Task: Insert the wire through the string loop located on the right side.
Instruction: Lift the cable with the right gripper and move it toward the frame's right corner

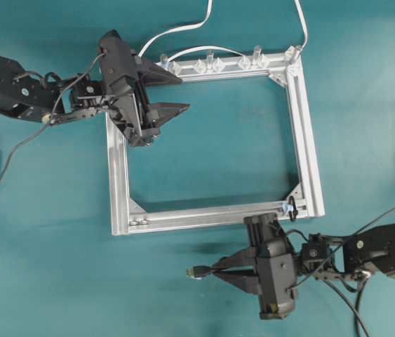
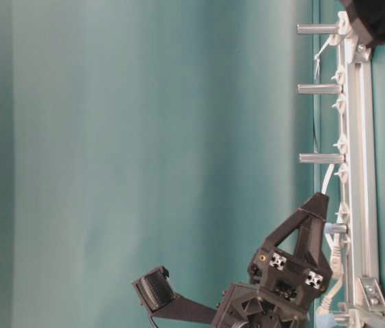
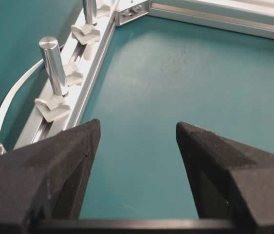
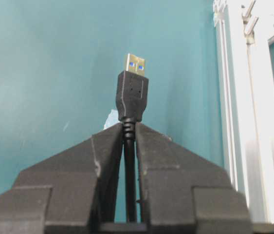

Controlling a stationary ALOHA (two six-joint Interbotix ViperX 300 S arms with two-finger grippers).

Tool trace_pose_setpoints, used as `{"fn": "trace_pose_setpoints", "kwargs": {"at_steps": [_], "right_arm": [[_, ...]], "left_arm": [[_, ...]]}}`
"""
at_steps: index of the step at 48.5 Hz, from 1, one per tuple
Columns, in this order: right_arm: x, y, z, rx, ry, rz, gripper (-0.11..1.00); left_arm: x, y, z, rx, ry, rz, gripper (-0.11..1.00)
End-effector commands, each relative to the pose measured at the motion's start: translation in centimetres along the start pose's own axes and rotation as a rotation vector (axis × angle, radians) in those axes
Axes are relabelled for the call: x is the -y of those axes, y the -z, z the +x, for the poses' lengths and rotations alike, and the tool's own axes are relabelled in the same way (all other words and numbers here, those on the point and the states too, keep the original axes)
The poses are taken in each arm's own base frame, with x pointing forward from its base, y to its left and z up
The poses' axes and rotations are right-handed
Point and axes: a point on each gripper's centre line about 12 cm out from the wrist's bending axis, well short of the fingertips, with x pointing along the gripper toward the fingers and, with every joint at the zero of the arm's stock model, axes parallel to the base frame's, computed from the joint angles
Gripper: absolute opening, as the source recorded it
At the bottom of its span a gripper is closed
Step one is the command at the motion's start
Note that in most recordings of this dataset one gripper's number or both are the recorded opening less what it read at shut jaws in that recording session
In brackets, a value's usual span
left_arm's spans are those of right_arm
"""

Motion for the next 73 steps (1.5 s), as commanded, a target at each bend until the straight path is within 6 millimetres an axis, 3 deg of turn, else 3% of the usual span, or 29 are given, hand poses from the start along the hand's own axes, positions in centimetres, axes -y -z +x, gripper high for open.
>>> {"fn": "trace_pose_setpoints", "kwargs": {"at_steps": [1,16,42,73], "right_arm": [[-0.3,-1.4,-0.5,0.033,-0.012,0.014,0.11],[-0.2,-1.5,-1.9,0.007,-0.038,0.017,0.11],[-0.2,1.8,-11.0,-0.043,-0.160,-0.048,0.11],[2.5,4.4,-16.9,-0.129,-0.246,-0.035,0.11]], "left_arm": [[0.2,-1.3,-0.3,0.041,0.007,-0.001,0.67],[0.2,-1.4,-0.3,0.043,0.007,-0.001,0.67],[0.2,-1.5,-0.2,0.046,0.007,-0.001,0.66],[0.4,-1.8,-0.6,0.055,0.012,0.000,0.66]]}}
